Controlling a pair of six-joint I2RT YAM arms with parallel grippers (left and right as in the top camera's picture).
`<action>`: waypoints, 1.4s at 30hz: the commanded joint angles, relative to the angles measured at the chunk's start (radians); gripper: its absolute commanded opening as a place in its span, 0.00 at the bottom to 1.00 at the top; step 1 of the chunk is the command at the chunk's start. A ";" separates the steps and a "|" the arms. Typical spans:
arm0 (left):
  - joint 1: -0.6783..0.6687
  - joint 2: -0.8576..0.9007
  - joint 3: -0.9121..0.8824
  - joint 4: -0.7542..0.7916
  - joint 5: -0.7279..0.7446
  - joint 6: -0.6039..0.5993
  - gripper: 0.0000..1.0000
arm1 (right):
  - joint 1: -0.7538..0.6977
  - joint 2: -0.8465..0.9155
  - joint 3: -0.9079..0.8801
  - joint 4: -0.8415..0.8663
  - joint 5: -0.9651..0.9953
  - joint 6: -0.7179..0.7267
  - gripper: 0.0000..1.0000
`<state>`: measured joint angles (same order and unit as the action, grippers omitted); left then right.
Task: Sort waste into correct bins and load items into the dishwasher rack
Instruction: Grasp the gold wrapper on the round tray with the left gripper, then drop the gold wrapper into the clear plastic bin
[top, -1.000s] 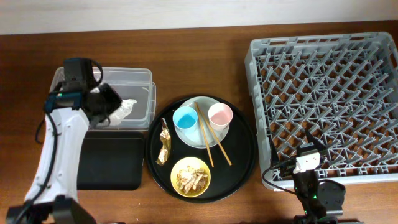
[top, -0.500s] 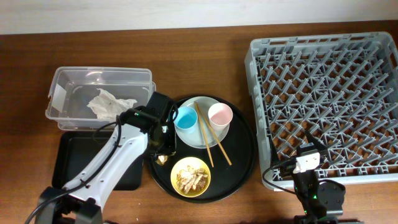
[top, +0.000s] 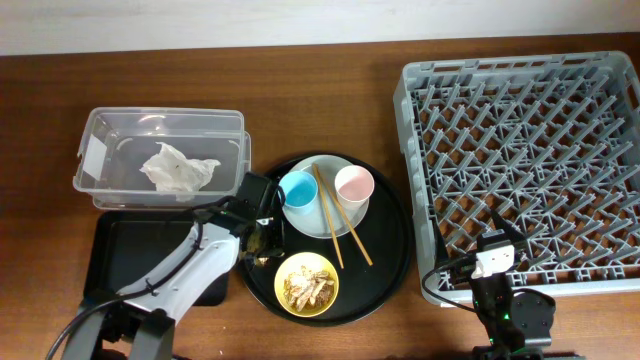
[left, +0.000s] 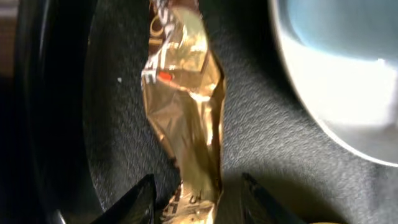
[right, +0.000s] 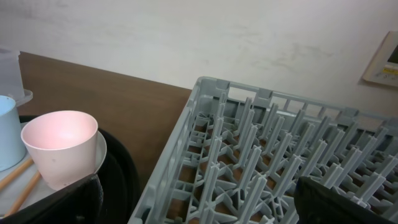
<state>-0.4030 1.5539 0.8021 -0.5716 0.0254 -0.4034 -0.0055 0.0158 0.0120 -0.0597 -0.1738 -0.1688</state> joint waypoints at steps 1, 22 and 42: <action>-0.003 -0.002 -0.014 0.004 -0.008 0.016 0.42 | 0.005 -0.008 -0.006 -0.004 0.002 0.002 0.99; 0.027 -0.228 0.414 -0.291 -0.374 -0.028 0.01 | 0.005 -0.008 -0.006 -0.004 0.002 0.002 0.98; 0.343 0.100 0.428 0.082 -0.309 -0.145 0.61 | 0.005 -0.008 -0.006 -0.004 0.002 0.002 0.99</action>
<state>-0.0650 1.7206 1.2083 -0.4850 -0.3042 -0.5465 -0.0055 0.0151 0.0116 -0.0597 -0.1738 -0.1680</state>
